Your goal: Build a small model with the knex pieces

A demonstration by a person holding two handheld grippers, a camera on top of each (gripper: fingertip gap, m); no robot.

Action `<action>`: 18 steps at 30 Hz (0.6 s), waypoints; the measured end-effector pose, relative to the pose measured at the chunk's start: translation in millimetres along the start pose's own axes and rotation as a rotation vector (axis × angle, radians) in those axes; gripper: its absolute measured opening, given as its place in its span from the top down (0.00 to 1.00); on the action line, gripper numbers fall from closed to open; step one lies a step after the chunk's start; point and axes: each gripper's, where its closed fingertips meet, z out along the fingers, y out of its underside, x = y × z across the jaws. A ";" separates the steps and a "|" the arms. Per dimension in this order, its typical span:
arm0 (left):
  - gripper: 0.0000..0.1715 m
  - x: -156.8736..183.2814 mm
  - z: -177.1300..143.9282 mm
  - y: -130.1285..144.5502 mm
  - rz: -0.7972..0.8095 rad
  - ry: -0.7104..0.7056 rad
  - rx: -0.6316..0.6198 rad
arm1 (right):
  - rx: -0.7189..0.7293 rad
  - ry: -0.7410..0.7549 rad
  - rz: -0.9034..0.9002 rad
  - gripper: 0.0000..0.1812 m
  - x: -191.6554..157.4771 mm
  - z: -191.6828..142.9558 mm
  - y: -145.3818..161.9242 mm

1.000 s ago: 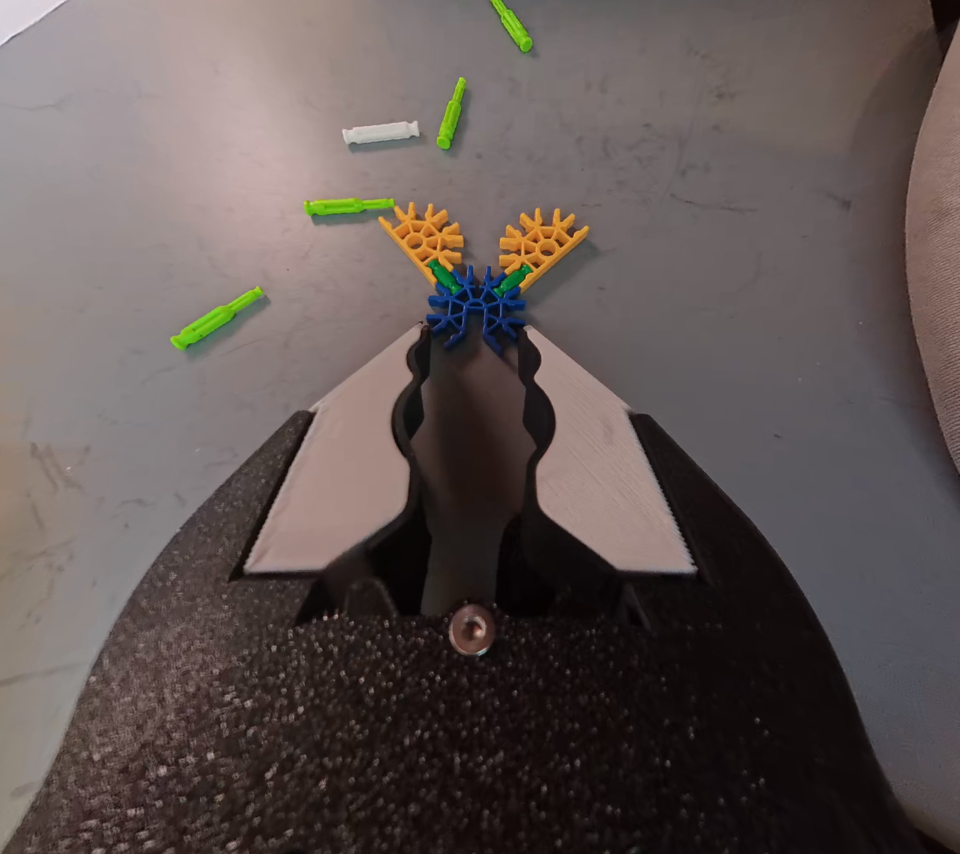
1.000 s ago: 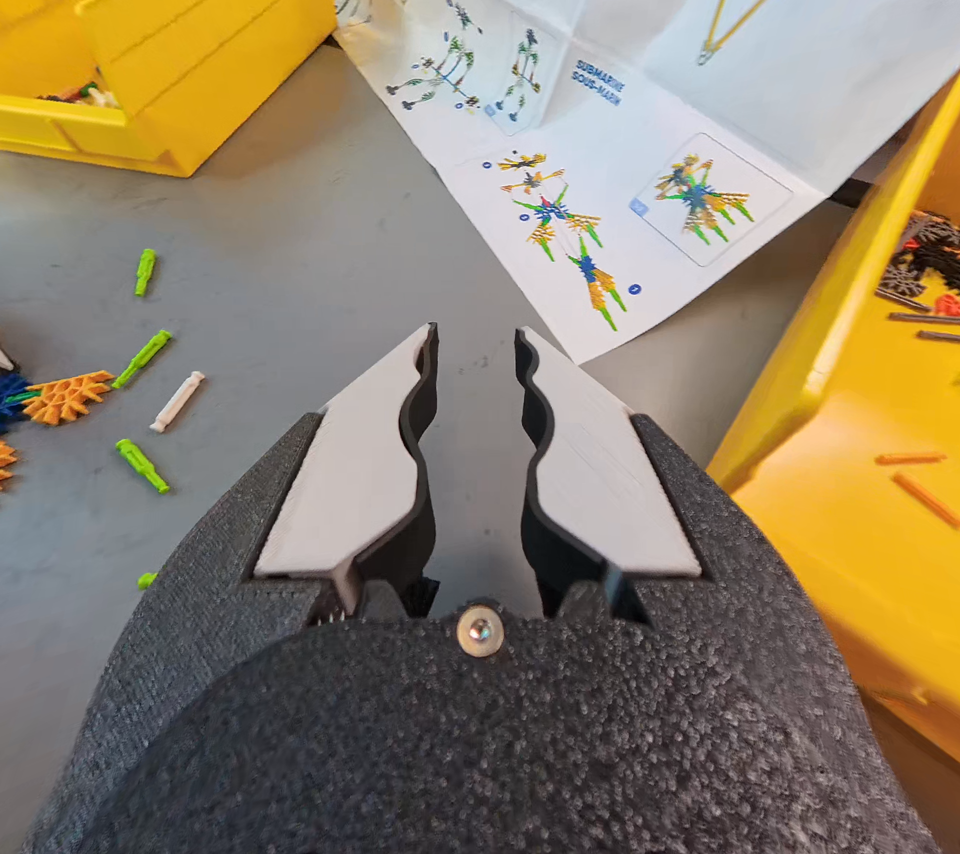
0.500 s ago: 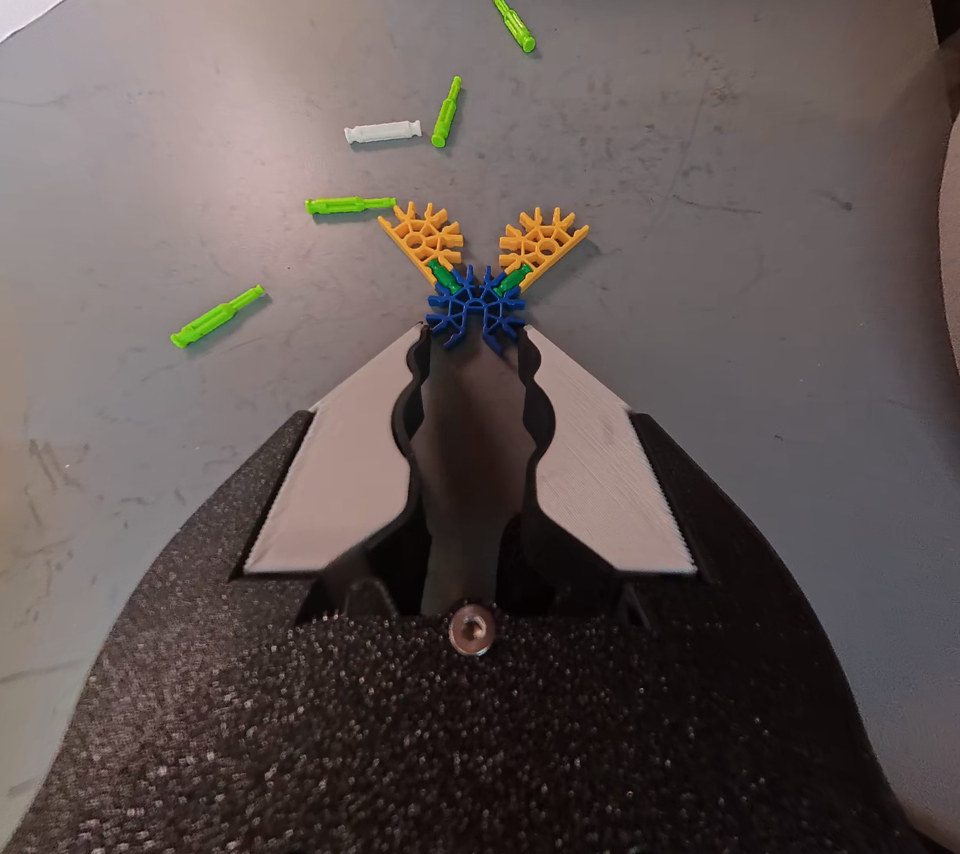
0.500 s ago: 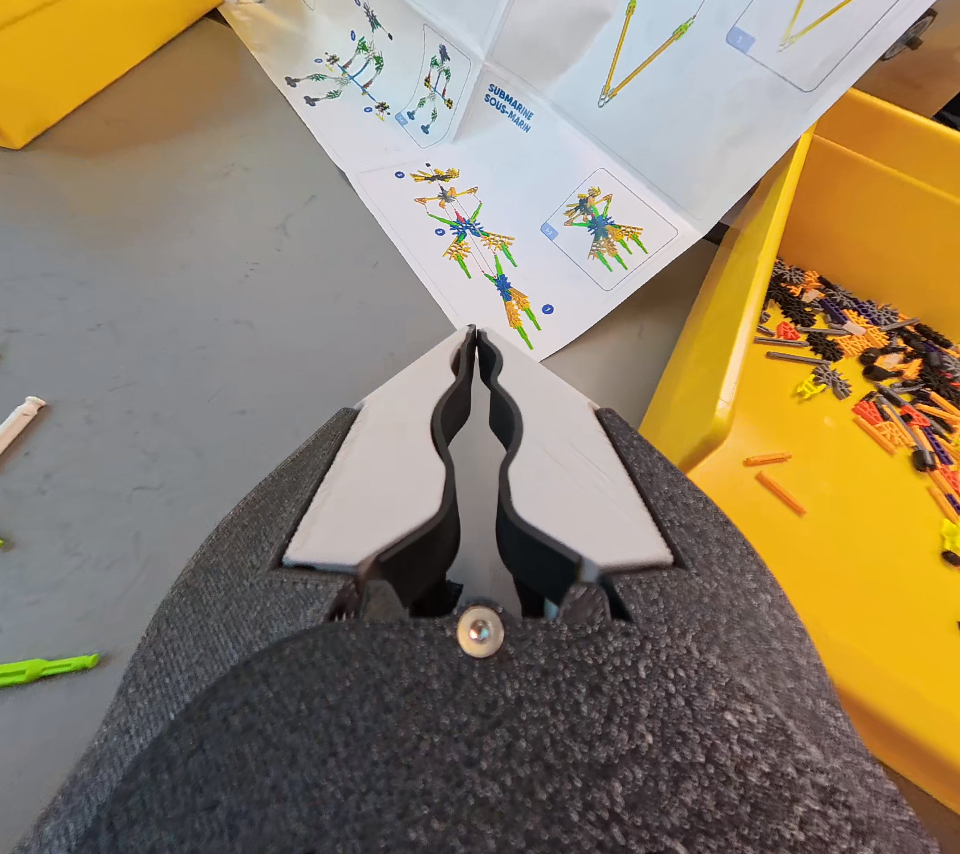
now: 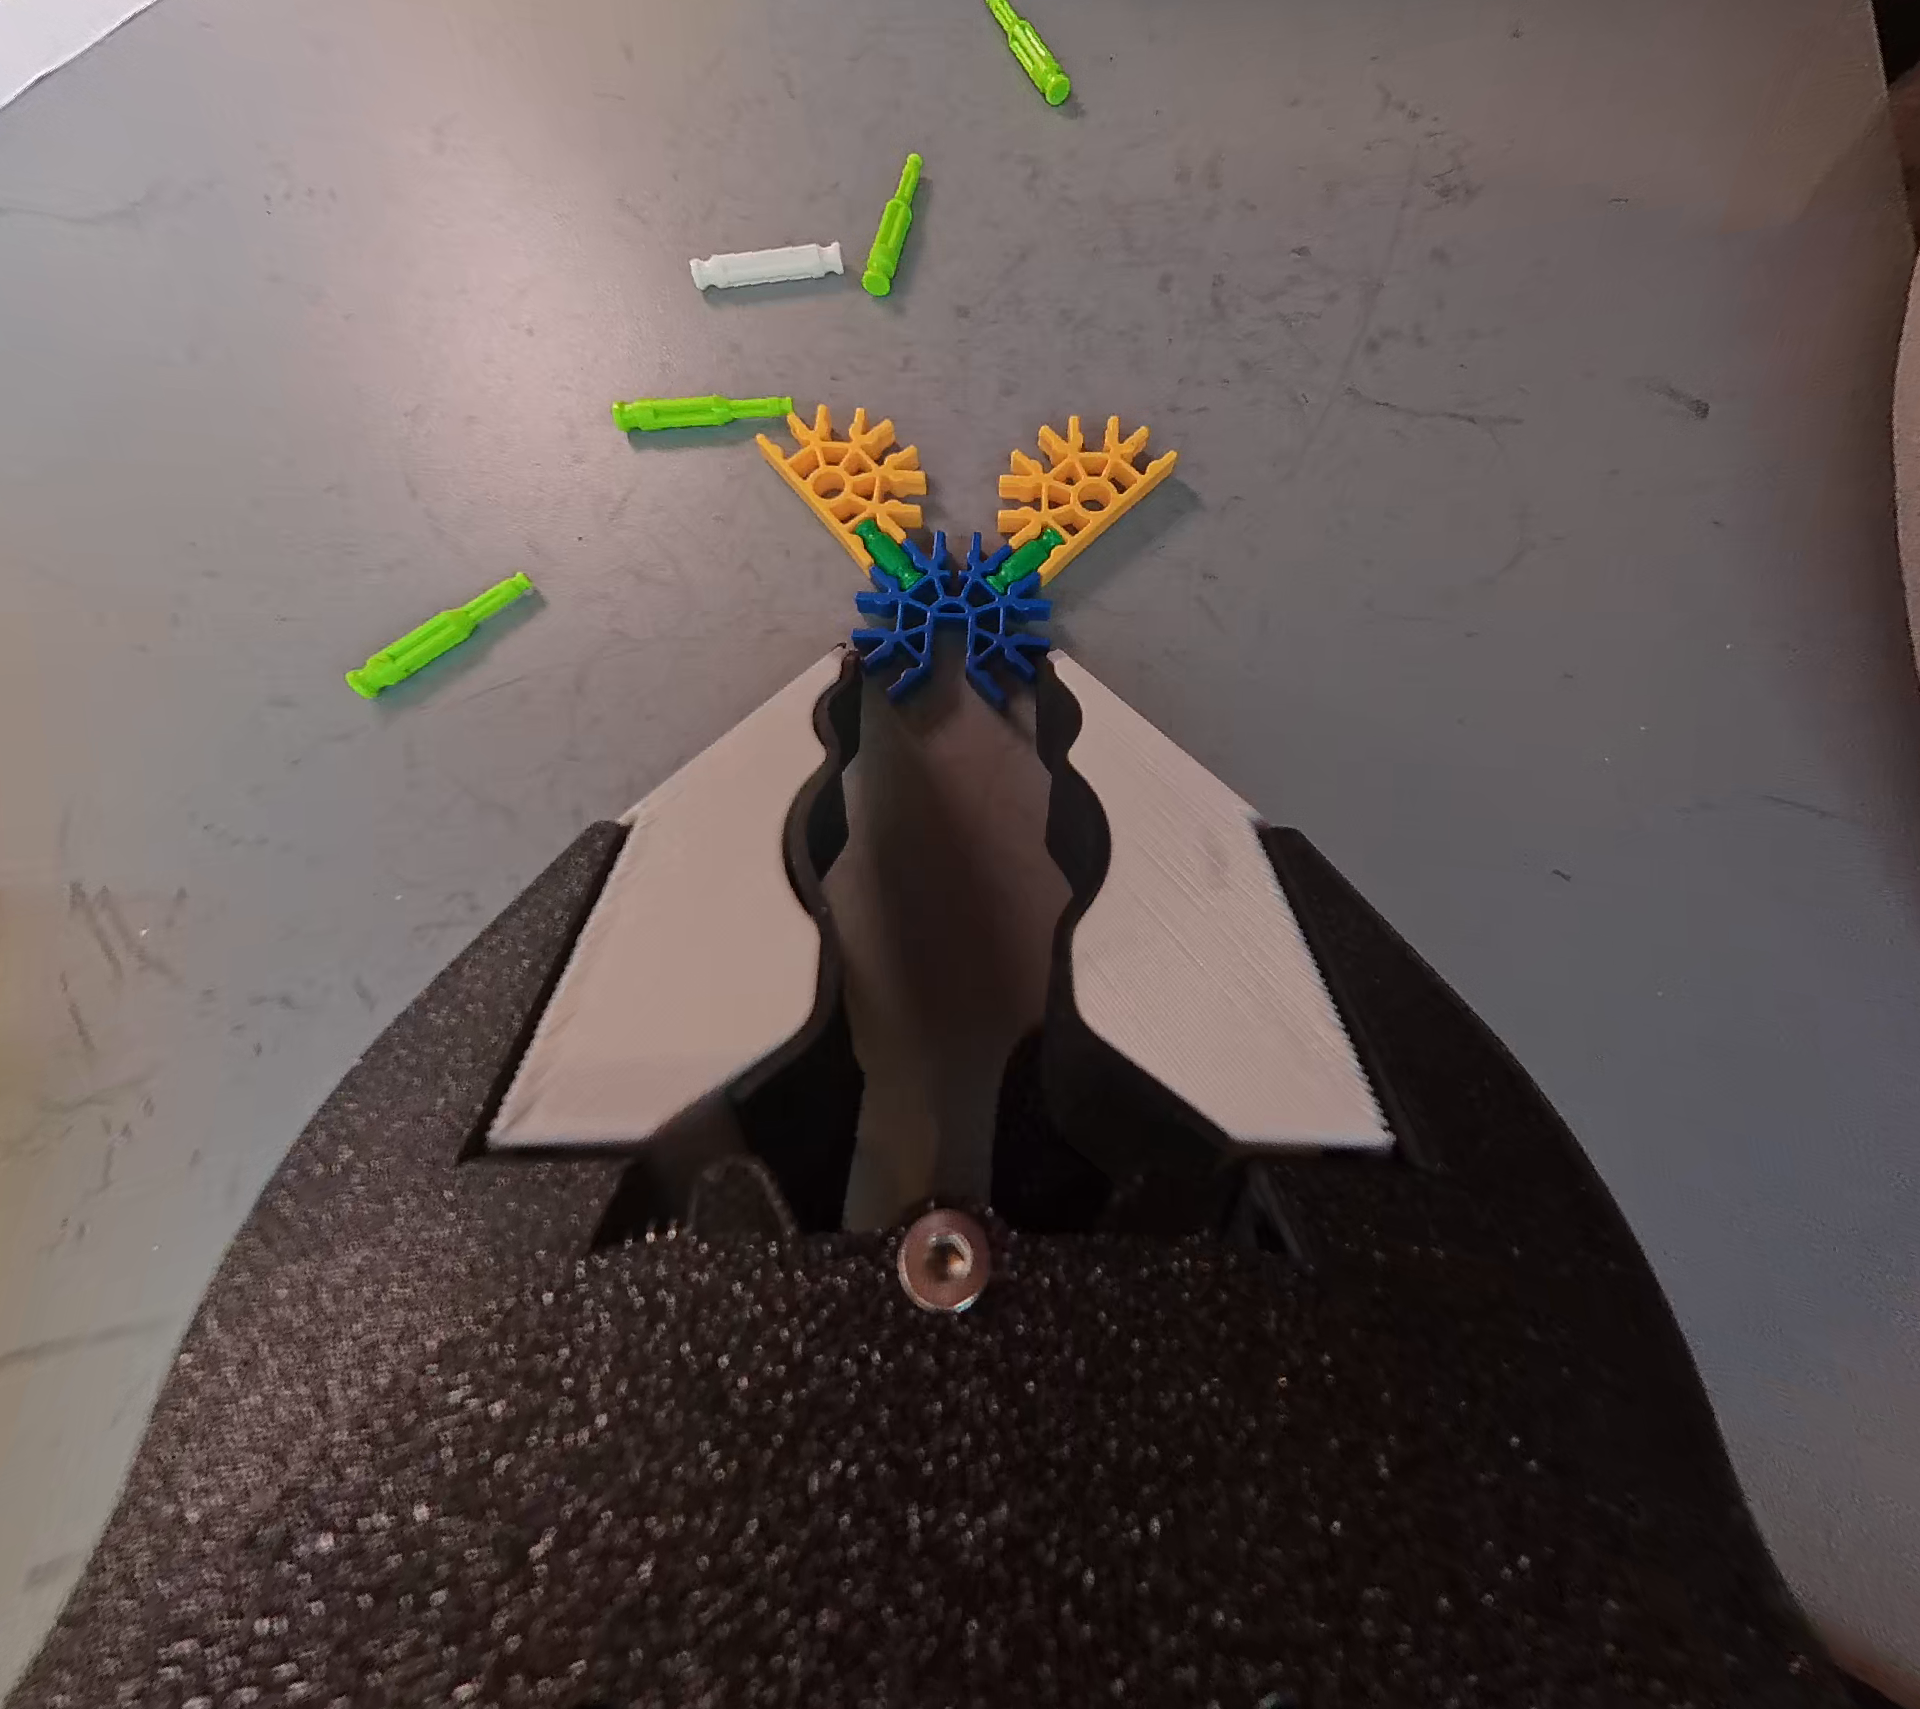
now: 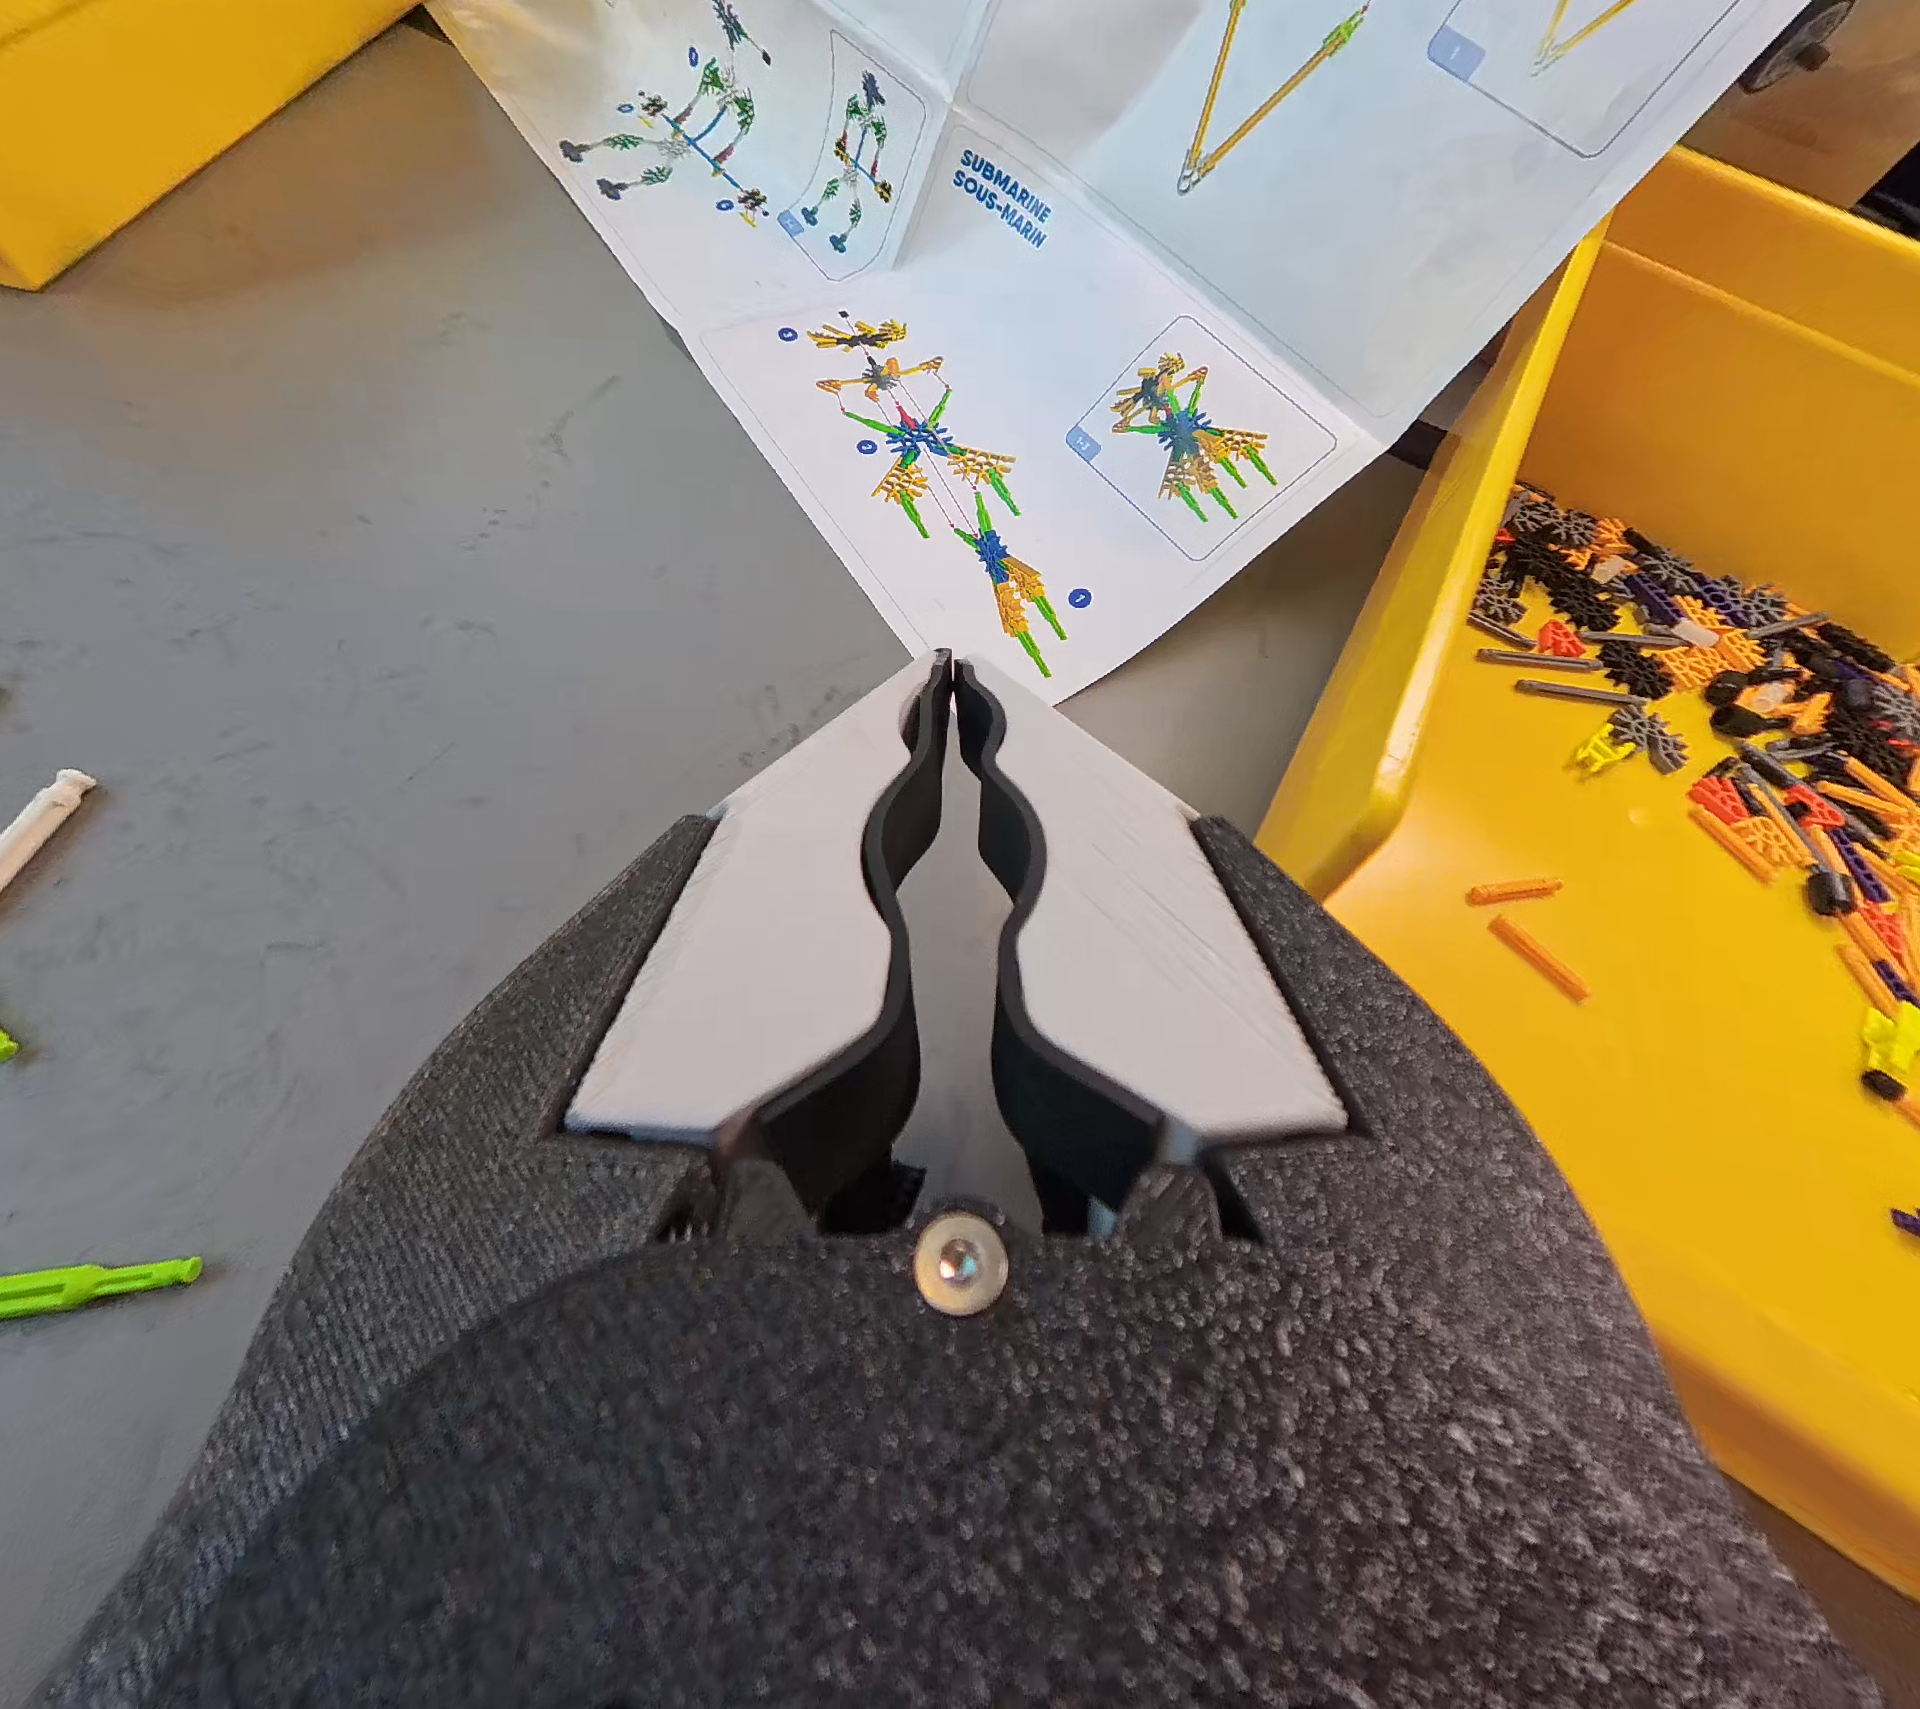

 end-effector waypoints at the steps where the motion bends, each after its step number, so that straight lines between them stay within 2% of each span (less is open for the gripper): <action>1: 0.80 0.0 0.0 0.0 0.000 0.000 0.000 | 0.012 -0.026 0.002 1.00 -4.3 -0.4 -1.8; 4: 0.80 -0.4 0.0 -0.1 0.001 -0.004 0.001 | 0.064 -0.131 -0.024 1.00 -24.6 -3.7 -11.1; 8: 0.79 -1.7 -0.4 -0.3 0.002 -0.014 0.003 | 0.118 -0.342 -0.163 0.99 -72.1 -14.0 -17.8; 12: 0.79 0.2 -1.4 -1.5 0.007 -0.003 0.012 | 0.201 -0.713 -0.342 0.93 -149.9 -48.4 -16.8; 14: 0.79 1.0 -2.4 -3.5 0.003 0.005 0.024 | 0.143 -0.813 -0.399 0.91 -174.0 -55.3 -3.8; 18: 0.79 0.5 -0.4 -2.6 0.000 0.004 0.012 | -0.035 -0.814 -0.524 0.91 -185.5 -42.9 30.9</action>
